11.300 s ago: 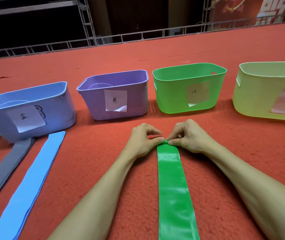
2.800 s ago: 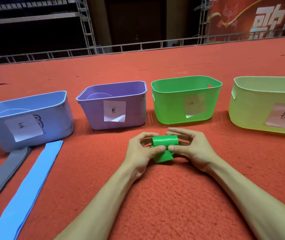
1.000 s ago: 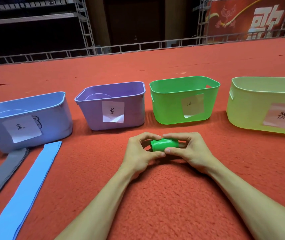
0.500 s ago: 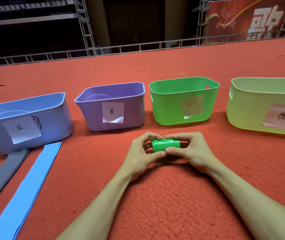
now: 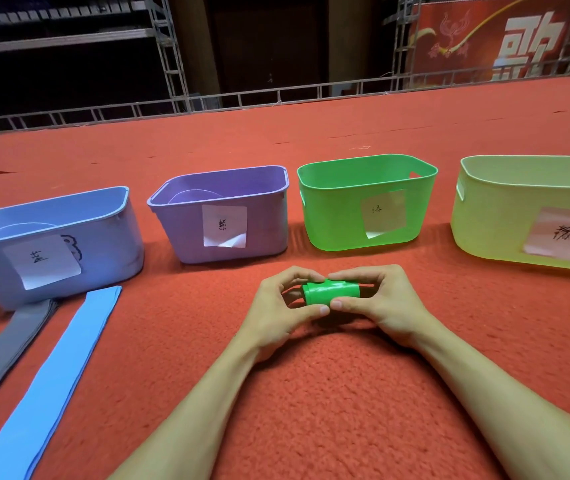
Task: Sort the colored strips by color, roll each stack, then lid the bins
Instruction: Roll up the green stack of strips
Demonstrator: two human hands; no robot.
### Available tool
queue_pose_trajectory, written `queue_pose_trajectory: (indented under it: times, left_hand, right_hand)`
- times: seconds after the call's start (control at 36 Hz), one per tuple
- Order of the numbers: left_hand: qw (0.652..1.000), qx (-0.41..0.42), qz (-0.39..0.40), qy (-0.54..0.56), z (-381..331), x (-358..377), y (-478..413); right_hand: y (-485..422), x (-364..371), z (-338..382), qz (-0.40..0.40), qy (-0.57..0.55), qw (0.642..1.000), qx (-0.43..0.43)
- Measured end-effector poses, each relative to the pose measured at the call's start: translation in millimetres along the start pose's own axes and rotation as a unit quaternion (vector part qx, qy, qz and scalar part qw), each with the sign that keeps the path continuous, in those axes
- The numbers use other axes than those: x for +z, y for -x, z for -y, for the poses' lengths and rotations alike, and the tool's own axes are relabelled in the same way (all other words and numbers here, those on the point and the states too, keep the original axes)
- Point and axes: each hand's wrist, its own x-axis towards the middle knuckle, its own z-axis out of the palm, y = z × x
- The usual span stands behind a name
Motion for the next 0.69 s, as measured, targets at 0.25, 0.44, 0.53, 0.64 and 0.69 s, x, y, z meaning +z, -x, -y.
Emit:
queue_pose_trajectory:
  times: [0.25, 0.44, 0.53, 0.64, 0.69]
  left_hand:
    - [0.999, -0.017, -0.024, -0.027, 1.1, -0.2, 0.2]
    - [0.997, -0.04, -0.042, -0.058, 1.1, 2.6, 0.7]
    - [0.996, -0.047, -0.049, -0.061, 1.1, 3.2, 0.3]
    - [0.995, -0.054, -0.054, -0.065, 0.8, 4.4, -0.4]
    - [0.995, -0.059, -0.055, -0.062, 0.6, 4.5, -0.4]
  right_hand:
    - [-0.9, 0.6, 2.4, 0.014, 0.0, 1.0, 0.011]
    - [-0.7, 2.8, 3.3, 0.022, 0.005, 0.999, 0.025]
    - [-1.2, 3.2, 3.1, 0.019, 0.007, 0.999, 0.027]
    - [-2.2, 2.8, 2.6, 0.015, 0.008, 0.999, 0.028]
    - [-3.1, 2.4, 1.4, 0.013, 0.009, 0.999, 0.029]
